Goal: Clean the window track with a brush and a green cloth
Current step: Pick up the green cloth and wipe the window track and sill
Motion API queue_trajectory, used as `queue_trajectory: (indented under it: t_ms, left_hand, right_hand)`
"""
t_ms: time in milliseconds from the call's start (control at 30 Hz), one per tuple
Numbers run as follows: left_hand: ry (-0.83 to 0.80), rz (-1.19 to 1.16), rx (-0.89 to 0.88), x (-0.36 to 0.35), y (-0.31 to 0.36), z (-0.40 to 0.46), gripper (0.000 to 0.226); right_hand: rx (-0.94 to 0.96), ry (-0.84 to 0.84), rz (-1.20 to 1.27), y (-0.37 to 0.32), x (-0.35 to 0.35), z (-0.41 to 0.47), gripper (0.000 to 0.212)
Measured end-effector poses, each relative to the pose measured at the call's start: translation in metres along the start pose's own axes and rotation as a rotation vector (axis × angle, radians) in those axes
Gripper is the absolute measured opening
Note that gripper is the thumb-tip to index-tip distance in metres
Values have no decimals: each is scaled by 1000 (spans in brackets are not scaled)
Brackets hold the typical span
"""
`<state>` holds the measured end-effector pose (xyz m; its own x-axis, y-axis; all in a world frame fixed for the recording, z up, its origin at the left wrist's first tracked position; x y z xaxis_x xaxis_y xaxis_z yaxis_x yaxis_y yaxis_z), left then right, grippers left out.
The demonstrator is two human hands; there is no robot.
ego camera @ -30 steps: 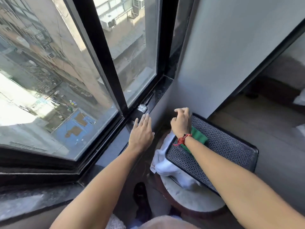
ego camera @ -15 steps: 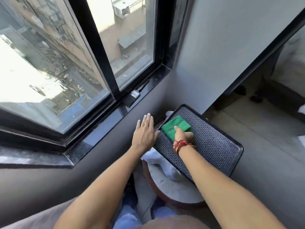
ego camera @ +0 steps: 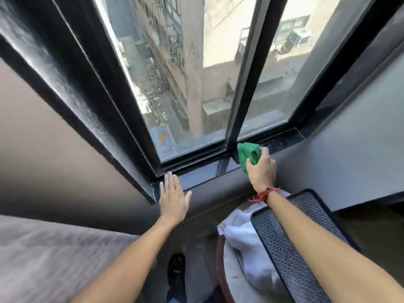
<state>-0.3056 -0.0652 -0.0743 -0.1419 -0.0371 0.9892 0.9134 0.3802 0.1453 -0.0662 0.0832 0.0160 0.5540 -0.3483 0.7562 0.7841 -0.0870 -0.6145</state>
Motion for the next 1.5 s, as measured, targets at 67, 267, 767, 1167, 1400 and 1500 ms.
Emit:
queue_trajectory:
  t_ms: [67,267,767,1167,1400,1500]
  left_hand:
    - [18,-12,53,-3,-19,-4,85]
    - [-2,-92,149,-24,-32,-16,90]
    - [2,-240,129,-22,-40,-20,86]
    - [-13,-223,146,-21,-39,-17,86]
    - [-26,-204,134,-22,-40,-17,86]
    - [-23,-206,143,-22,-40,-16,85]
  right_hand:
    - [340,-48,-155,-36,-27,-3,37]
    - [677,-220,-455,-93,-112,-32,22]
    - [715,-653,-167,-123,-149,-124,54]
    - [215,-1019,549,-118,-122,-93,32]
    - [545,-308,212,-45,-71,-30,69]
    - [742,-347,-77,-35,-84,-36,71]
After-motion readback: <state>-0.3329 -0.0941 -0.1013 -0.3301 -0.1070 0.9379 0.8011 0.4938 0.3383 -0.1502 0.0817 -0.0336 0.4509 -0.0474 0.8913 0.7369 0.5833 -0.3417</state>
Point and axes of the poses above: each hand's wrist, its own z-axis towards the middle knuckle, its own x-axis out of the back of the hand, y = z × x, the point moved 3 cm from there along z, towards the middle knuckle, and after that the axes turned 10 degrees about y, right-handed, at the moved point
